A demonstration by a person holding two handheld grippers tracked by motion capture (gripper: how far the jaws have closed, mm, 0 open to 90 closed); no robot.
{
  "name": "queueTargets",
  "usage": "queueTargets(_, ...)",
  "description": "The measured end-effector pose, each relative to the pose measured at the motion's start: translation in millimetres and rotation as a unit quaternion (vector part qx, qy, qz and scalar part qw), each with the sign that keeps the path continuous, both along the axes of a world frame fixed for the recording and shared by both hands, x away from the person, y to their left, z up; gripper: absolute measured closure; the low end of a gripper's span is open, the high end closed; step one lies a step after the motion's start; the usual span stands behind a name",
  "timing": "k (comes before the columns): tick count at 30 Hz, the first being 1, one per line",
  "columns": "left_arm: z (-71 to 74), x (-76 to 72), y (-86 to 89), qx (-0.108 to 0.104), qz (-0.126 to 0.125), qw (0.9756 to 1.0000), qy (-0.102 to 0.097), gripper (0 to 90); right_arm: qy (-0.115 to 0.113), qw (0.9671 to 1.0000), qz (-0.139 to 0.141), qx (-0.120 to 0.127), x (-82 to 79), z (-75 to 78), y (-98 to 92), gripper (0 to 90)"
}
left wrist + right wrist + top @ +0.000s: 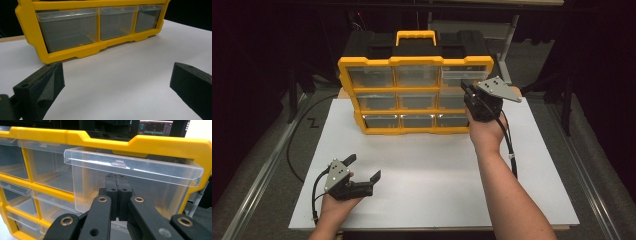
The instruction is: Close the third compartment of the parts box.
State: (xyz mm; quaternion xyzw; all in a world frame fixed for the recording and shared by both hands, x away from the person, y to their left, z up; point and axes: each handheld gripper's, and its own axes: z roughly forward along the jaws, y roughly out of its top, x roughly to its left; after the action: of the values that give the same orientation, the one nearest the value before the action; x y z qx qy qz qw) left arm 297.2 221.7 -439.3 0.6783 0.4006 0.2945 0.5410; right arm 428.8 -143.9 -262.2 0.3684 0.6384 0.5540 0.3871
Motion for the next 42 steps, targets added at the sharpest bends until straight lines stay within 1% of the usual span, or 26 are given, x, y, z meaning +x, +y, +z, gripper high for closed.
queueTargets(7,-0.5,1.1,-0.2,0.0,-0.003,1.0,-0.001,0.3,0.002,0.9999,-0.01,-0.003,8.0,0.5,2.2,90.0)
queueTargets(15,-0.6,1.6,0.2,0.0,-0.004,1.0,-0.001,0.3,0.009,0.9997,-0.018,-0.011,18.3,-1.7,2.3,90.0)
queueTargets(26,-1.4,2.8,0.3,0.001,-0.005,1.0,0.0,0.2,0.016,0.9994,-0.027,-0.017,29.3,1.6,5.0,90.0)
queueTargets(34,-1.0,2.3,1.0,-0.002,-0.004,1.0,-0.001,0.3,0.013,0.9995,-0.028,-0.012,31.6,0.1,6.5,90.0)
queueTargets(42,-1.0,2.6,1.1,-0.002,-0.003,1.0,-0.001,0.3,0.015,0.9995,-0.026,-0.015,29.4,1.0,5.8,90.0)
